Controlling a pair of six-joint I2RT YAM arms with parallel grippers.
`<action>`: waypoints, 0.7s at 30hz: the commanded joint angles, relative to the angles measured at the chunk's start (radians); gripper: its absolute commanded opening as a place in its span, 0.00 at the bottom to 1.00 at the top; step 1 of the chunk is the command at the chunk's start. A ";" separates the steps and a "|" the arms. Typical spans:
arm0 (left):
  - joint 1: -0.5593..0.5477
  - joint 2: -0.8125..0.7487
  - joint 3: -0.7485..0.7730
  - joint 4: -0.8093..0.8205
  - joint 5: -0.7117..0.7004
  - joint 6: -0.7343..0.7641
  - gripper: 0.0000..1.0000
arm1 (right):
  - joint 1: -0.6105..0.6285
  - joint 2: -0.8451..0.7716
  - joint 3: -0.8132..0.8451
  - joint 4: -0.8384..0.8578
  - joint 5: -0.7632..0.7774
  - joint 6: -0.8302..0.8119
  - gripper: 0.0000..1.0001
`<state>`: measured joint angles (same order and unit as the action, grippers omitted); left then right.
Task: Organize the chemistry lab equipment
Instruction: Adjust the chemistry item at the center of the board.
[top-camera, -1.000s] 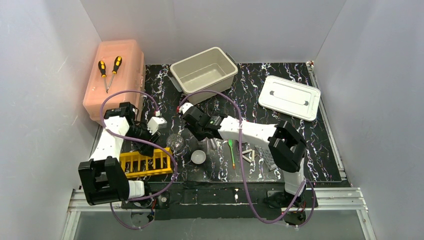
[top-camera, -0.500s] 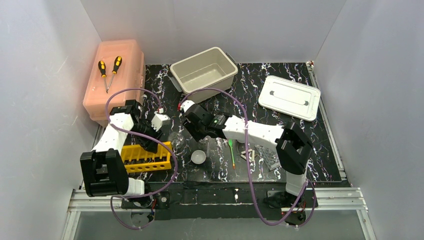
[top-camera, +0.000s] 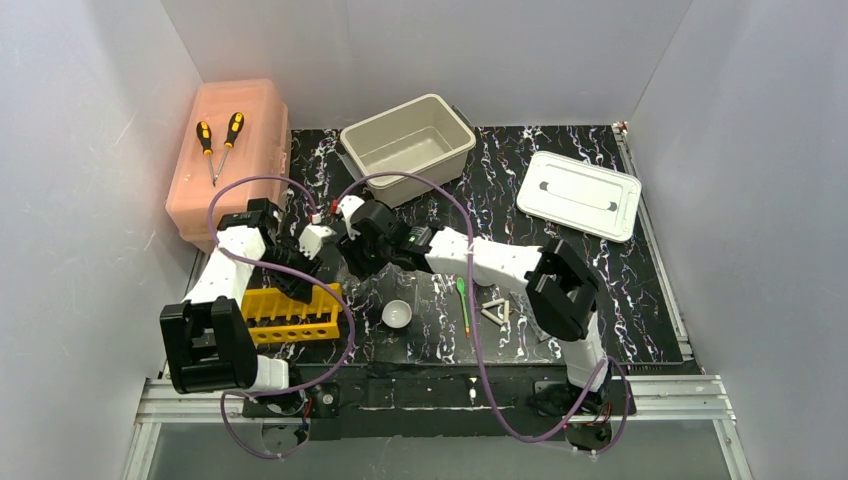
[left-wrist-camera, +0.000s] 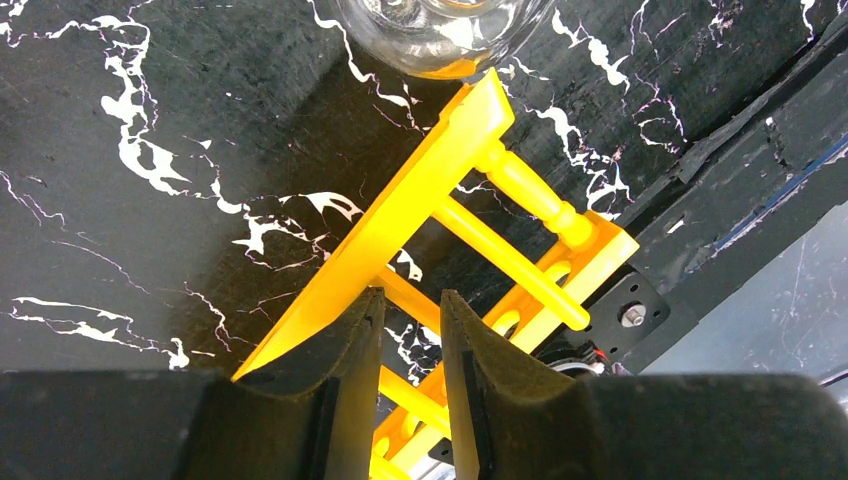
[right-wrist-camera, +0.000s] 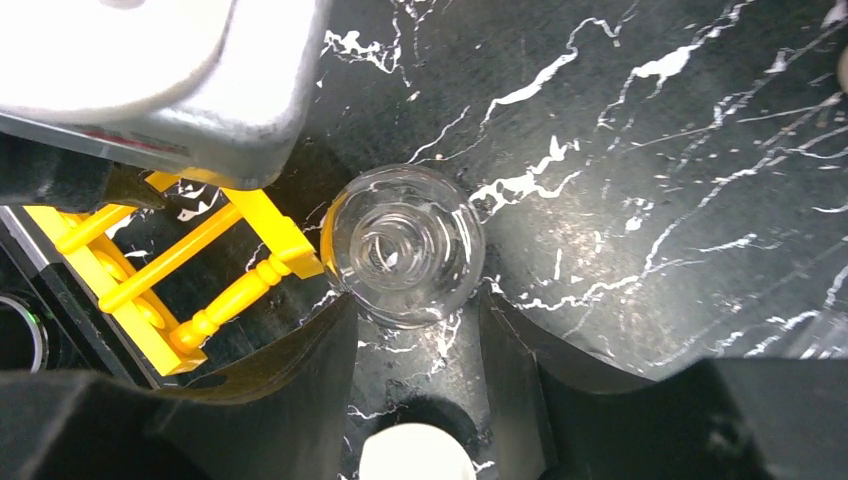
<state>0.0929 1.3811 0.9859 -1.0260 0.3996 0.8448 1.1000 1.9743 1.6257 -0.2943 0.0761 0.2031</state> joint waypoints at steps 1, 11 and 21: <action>0.013 0.043 -0.020 0.040 -0.073 0.000 0.26 | 0.008 0.036 0.067 0.055 -0.059 -0.002 0.56; 0.029 0.053 -0.024 0.037 -0.097 -0.003 0.29 | 0.016 0.093 0.081 0.085 -0.069 -0.002 0.58; 0.029 0.115 0.026 0.079 -0.123 -0.095 0.29 | 0.016 0.107 0.070 0.094 0.046 -0.022 0.27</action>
<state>0.1097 1.4479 1.0206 -1.0153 0.3992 0.7486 1.1114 2.0853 1.6665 -0.2394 0.0528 0.2012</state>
